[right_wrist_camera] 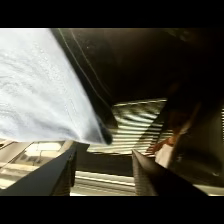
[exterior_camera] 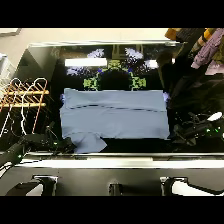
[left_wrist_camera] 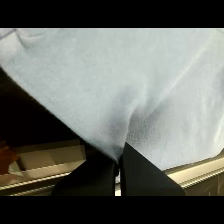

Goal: Fold the clothes and pants, and hang the long-sleeved shirts on hangers.

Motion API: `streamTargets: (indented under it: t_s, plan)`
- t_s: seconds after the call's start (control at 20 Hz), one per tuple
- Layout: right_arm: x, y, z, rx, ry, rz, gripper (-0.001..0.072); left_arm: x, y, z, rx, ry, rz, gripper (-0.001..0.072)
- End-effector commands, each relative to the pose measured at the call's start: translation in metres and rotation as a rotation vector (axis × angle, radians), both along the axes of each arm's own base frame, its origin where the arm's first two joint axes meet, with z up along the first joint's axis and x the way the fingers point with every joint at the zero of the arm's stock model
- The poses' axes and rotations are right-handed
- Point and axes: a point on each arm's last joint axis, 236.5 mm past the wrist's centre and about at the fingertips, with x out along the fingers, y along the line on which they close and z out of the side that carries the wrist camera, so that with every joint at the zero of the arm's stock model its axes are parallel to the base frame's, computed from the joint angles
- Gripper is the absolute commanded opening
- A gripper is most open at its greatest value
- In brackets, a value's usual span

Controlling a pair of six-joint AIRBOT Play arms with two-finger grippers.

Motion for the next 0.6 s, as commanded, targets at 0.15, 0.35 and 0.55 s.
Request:
streamTargets:
  t_s: [0.15, 0.35, 0.55]
  plan:
    - [0.018, 0.005, -0.010, 0.011, -0.093, -0.037, 0.0410, 0.000, 0.000, 0.001, -0.002, -0.001, 0.000, 0.0019]
    - [0.016, 0.005, -0.010, 0.011, -0.092, -0.026, 0.0407, 0.000, 0.000, 0.001, -0.002, -0.001, 0.000, 0.0019]
    - [0.014, 0.004, -0.010, 0.007, -0.084, -0.015, 0.0263, 0.000, 0.000, 0.001, -0.002, -0.001, 0.000, 0.0018]
